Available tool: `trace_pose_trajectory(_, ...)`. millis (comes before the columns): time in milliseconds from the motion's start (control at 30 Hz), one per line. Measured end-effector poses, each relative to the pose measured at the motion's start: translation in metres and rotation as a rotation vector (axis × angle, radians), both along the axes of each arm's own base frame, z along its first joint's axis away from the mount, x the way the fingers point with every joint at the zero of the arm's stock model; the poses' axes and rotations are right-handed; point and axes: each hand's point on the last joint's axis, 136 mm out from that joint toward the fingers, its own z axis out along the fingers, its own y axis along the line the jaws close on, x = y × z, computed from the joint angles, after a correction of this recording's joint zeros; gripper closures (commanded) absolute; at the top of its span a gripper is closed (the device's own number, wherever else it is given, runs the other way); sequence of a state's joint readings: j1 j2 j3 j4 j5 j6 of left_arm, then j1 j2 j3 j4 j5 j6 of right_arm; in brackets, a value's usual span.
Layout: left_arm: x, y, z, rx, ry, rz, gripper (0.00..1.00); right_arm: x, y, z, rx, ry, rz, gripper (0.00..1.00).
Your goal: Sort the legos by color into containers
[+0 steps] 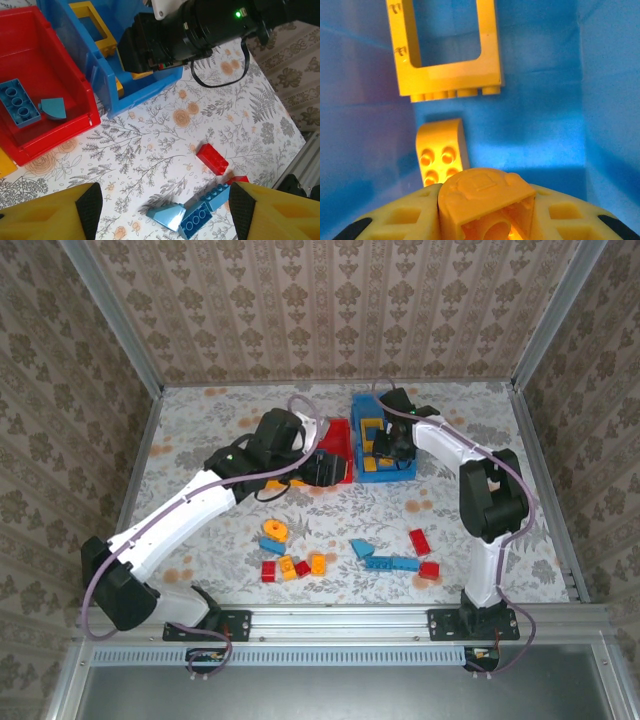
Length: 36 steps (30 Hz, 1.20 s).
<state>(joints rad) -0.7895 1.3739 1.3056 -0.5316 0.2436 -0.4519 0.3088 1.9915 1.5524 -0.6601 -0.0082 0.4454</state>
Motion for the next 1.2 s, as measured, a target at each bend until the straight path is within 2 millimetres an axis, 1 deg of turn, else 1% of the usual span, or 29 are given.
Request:
trace_pose_trajectory(100,0.004,-0.006,-0.001,0.0,0.005,-0.006,0.28,0.001,0.0,-0.013,-0.01,0.027,0.004,0.66)
trace_pose_trajectory(200,0.01,-0.015,0.006,-0.003,-0.002,-0.012,0.28,-0.003,-0.001,-0.023,-0.017,0.063,0.007,0.63)
trace_pose_trajectory(333,0.02,-0.034,0.019,0.002,-0.025,-0.03,0.29,-0.005,-0.001,-0.024,-0.021,0.073,0.016,0.57)
trace_pose_trajectory(433,0.021,-0.045,0.02,0.028,-0.034,-0.047,0.29,-0.004,0.0,-0.022,-0.024,0.07,0.026,0.51)
trace_pose_trajectory(500,0.02,-0.047,0.019,0.044,-0.038,-0.051,0.29,-0.003,0.0,-0.021,-0.024,0.068,0.028,0.49)
trace_pose_trajectory(600,0.019,-0.044,0.014,0.071,-0.034,-0.045,0.29,-0.003,0.0,-0.02,-0.023,0.065,0.028,0.48)
trace_pose_trajectory(700,0.02,-0.037,0.008,0.1,-0.031,-0.024,0.29,-0.003,0.0,-0.01,-0.018,0.049,0.028,0.48)
trace_pose_trajectory(767,0.02,-0.027,0.003,0.12,-0.027,-0.002,0.29,-0.003,0.0,0.005,-0.009,0.018,0.028,0.48)
trace_pose_trajectory(867,0.017,-0.002,-0.009,0.161,-0.006,0.055,0.29,-0.005,0.001,0.042,0.015,-0.063,0.031,0.47)
trace_pose_trajectory(933,0.013,0.023,-0.02,0.198,0.021,0.115,0.29,-0.013,0.002,0.073,0.038,-0.142,0.042,0.45)
trace_pose_trajectory(1000,0.006,0.049,-0.033,0.232,0.058,0.18,0.3,-0.026,0.007,0.096,0.058,-0.221,0.079,0.42)
trace_pose_trajectory(1067,-0.005,0.074,-0.048,0.268,0.105,0.243,0.3,-0.047,0.022,0.112,0.09,-0.303,0.157,0.38)
trace_pose_trajectory(1100,-0.013,0.086,-0.058,0.291,0.137,0.273,0.3,-0.06,0.035,0.117,0.111,-0.345,0.217,0.37)
trace_pose_trajectory(1167,-0.031,0.106,-0.08,0.338,0.205,0.312,0.31,-0.091,0.064,0.118,0.16,-0.405,0.355,0.37)
trace_pose_trajectory(1200,-0.042,0.116,-0.092,0.367,0.244,0.329,0.32,-0.107,0.08,0.115,0.192,-0.425,0.429,0.36)
